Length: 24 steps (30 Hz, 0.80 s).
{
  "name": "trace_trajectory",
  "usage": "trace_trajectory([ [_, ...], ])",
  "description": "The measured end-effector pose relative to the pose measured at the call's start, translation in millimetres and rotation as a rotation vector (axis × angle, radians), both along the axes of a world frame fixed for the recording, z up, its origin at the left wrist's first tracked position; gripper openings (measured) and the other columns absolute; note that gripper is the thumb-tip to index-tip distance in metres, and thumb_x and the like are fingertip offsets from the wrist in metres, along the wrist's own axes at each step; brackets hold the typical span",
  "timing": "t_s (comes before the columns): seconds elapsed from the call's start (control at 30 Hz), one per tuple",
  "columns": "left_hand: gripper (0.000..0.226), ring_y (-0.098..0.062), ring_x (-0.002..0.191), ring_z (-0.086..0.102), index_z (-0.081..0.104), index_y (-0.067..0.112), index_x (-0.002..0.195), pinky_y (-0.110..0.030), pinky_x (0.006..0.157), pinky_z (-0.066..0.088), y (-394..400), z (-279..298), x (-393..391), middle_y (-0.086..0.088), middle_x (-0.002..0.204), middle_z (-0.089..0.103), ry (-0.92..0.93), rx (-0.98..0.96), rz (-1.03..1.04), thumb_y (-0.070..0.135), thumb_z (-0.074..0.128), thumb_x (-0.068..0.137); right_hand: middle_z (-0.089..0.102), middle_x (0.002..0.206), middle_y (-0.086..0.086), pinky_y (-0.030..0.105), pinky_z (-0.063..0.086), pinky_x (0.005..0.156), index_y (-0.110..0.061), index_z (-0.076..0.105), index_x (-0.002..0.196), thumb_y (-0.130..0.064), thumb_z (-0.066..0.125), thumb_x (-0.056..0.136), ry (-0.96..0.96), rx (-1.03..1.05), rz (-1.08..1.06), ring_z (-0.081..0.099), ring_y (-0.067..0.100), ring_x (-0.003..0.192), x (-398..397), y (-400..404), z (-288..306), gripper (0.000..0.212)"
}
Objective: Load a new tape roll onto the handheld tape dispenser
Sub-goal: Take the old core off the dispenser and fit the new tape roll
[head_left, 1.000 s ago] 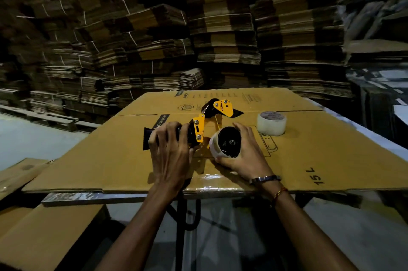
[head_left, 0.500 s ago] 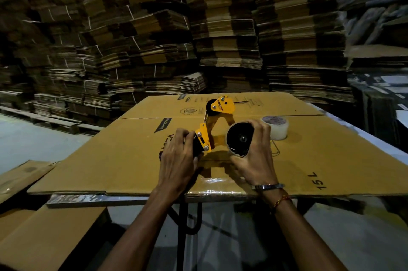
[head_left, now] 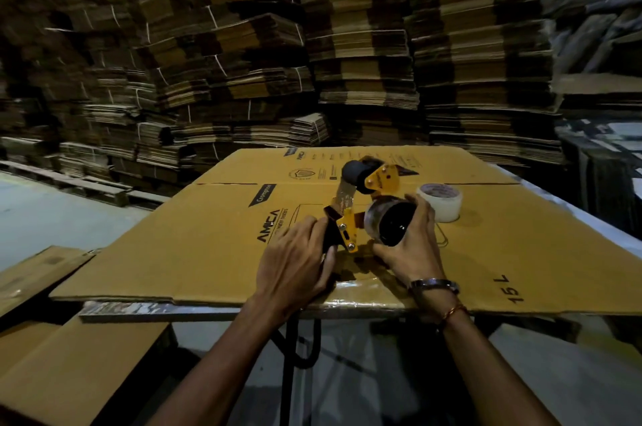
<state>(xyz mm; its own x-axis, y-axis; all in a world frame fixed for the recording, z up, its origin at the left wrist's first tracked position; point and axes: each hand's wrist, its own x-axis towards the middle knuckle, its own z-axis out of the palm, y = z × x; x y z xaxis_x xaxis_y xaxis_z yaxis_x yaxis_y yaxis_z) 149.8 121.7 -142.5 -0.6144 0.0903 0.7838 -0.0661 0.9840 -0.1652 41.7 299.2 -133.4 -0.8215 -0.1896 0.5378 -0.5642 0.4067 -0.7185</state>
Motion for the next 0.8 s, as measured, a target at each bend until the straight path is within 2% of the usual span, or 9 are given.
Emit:
trace_trajectory([
  [0.2, 0.045, -0.02, 0.078, 0.063, 0.058, 0.005, 0.121, -0.031, 0.064, 0.05, 1.3, -0.2, -0.6, -0.011, 0.101, 0.066, 0.037, -0.026, 0.015, 0.037, 0.048, 0.092, 0.032, 0.146, 0.007, 0.034, 0.043, 0.094, -0.021, 0.027, 0.143, -0.004, 0.088, 0.063, -0.037, -0.012, 0.007, 0.039, 0.03, 0.135, -4.9, -2.8, -1.1, 0.102],
  [0.5, 0.047, -0.019, 0.078, 0.063, 0.058, 0.005, 0.121, -0.031, 0.064, 0.053, -1.0, -2.0, -1.3, -0.01, 0.1, 0.067, 0.023, -0.004, 0.003, 0.04, 0.047, 0.091, 0.033, 0.145, 0.007, 0.042, 0.05, 0.096, -0.02, 0.025, 0.146, -0.013, 0.086, 0.066, -0.033, 0.028, 0.007, 0.041, 0.032, 0.133, 0.1, -0.4, -1.0, 0.101],
  [0.63, 0.048, -0.017, 0.073, 0.062, 0.059, 0.006, 0.118, -0.028, 0.06, 0.051, -1.5, -2.5, -2.9, -0.008, 0.096, 0.067, 0.034, -0.001, -0.004, 0.041, 0.046, 0.089, 0.033, 0.146, 0.006, 0.032, 0.045, 0.087, -0.021, 0.027, 0.145, -0.014, 0.086, 0.067, -0.017, 0.009, 0.004, 0.042, 0.031, 0.131, 0.2, 1.1, -1.4, 0.099],
  [0.8, 0.051, -0.013, 0.069, 0.06, 0.061, 0.008, 0.118, -0.023, 0.057, 0.046, -2.2, -2.6, -3.5, -0.004, 0.093, 0.067, -0.015, 0.018, 0.017, 0.045, 0.042, 0.09, 0.035, 0.144, 0.006, 0.03, 0.043, 0.084, -0.019, 0.029, 0.144, -0.014, 0.088, 0.066, 0.001, -0.001, 0.008, 0.043, 0.029, 0.13, 0.8, 2.0, -0.4, 0.098],
])
